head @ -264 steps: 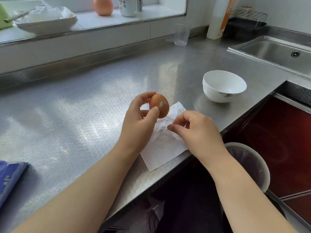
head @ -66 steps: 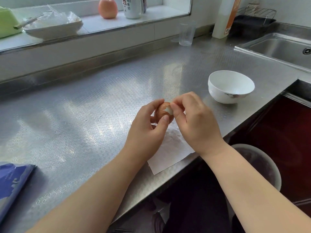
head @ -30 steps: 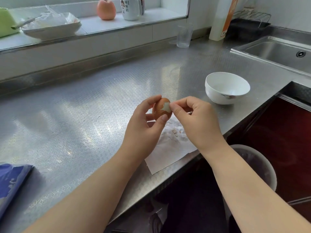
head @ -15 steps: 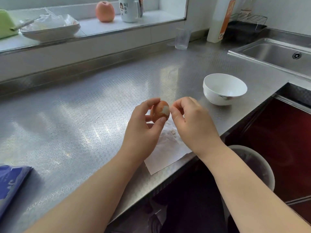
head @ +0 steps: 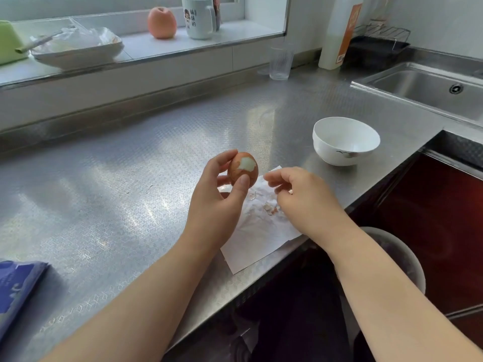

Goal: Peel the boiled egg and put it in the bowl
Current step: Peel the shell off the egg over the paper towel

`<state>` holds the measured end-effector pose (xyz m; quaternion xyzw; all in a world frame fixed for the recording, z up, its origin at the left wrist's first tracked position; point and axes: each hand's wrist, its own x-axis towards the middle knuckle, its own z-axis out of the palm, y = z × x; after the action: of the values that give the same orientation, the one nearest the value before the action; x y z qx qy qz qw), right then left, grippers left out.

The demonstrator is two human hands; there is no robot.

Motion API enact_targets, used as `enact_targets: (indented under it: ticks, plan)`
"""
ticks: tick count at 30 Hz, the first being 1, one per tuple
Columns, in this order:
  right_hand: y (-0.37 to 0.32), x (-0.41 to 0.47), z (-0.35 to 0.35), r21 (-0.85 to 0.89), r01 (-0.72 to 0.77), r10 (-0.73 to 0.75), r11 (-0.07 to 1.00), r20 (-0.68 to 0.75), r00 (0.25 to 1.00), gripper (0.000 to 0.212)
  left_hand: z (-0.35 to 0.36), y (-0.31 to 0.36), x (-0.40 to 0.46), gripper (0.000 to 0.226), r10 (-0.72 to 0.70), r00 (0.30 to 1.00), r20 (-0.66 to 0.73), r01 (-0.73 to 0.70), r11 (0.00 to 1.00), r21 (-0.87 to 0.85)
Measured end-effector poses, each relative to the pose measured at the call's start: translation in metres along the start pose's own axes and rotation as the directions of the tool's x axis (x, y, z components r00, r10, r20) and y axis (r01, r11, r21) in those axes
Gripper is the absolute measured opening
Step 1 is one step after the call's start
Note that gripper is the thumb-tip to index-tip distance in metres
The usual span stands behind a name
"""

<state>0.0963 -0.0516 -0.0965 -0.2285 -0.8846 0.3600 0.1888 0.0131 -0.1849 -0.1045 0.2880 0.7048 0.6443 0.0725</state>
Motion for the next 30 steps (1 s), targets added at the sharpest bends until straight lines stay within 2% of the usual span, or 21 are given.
enact_targets:
  ticks: [4,8,12,17,24,30]
  plan:
    - [-0.009,-0.002,0.001,0.225,-0.005,0.04,0.974,-0.154,0.987,0.013,-0.001,-0.001,0.0,0.039,-0.008,1.0,0.007,0.008,0.999,-0.034]
    - [-0.015,-0.004,0.005,0.365,-0.013,0.077,0.931,-0.161,0.984,0.018,-0.001,-0.002,-0.001,0.043,-0.02,1.0,0.002,0.021,0.996,-0.084]
    - [-0.017,-0.004,0.014,0.491,-0.008,0.107,0.871,-0.174,0.979,0.007,0.0,-0.001,-0.002,0.046,0.005,1.0,-0.006,-0.006,0.996,-0.084]
    - [-0.015,-0.003,0.018,0.533,-0.025,0.142,0.846,-0.179,0.973,0.008,0.001,0.0,-0.004,0.044,0.014,1.0,-0.005,-0.015,0.996,-0.087]
    - [-0.015,-0.005,0.022,0.313,-0.005,0.102,0.95,-0.294,0.95,0.014,0.003,0.001,-0.004,0.043,0.023,1.0,0.001,-0.023,0.995,-0.092]
    - [-0.018,-0.004,0.02,-0.035,0.115,-0.12,0.993,-0.349,0.929,0.016,0.002,-0.002,-0.002,0.04,0.015,1.0,0.024,-0.013,0.997,-0.081]
